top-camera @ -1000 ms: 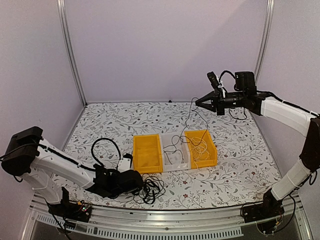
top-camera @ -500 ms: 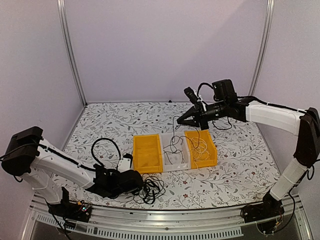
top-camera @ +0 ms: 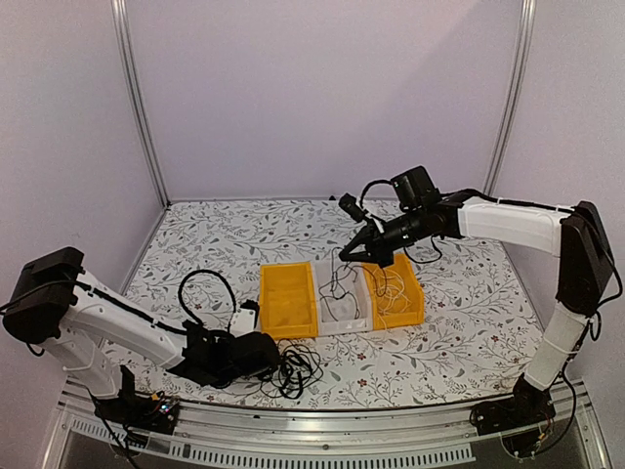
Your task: Untangle the cables
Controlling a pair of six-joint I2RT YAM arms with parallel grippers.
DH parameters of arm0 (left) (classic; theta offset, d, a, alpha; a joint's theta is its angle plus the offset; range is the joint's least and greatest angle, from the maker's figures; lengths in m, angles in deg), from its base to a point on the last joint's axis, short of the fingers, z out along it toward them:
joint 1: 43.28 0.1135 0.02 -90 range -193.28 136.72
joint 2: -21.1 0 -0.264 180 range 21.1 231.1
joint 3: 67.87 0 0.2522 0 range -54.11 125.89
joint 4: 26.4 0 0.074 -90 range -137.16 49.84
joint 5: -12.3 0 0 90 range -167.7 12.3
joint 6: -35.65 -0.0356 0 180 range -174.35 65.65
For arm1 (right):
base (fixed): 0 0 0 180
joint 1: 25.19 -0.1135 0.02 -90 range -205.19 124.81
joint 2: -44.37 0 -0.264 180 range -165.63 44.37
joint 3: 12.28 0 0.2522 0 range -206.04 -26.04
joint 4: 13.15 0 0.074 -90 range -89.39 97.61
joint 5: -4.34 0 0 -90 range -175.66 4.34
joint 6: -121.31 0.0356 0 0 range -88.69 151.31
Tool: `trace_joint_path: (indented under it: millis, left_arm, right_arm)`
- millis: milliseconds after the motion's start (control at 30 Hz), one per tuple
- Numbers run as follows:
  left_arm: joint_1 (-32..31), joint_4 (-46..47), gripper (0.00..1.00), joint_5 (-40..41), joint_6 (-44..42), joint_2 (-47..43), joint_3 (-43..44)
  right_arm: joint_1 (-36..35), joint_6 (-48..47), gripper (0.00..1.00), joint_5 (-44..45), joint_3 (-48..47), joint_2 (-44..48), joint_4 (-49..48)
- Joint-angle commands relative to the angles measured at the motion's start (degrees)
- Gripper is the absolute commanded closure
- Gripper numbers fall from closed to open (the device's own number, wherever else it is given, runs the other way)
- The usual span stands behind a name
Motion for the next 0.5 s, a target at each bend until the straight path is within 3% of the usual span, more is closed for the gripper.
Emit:
trace_joint_path:
  millis: [0, 467]
  left_arm:
    - [0.72, -0.05, 1.00, -0.28, -1.19, 1.41, 1.07]
    - [0.75, -0.86, 1.00, 0.27, -0.02, 0.50, 0.23]
  right_arm:
    - [-0.88, -1.27, 1.00, 5.60, -5.29, -6.06, 7.89]
    - [-7.20, -0.91, 1.00, 22.37, -18.20, -21.29, 20.18]
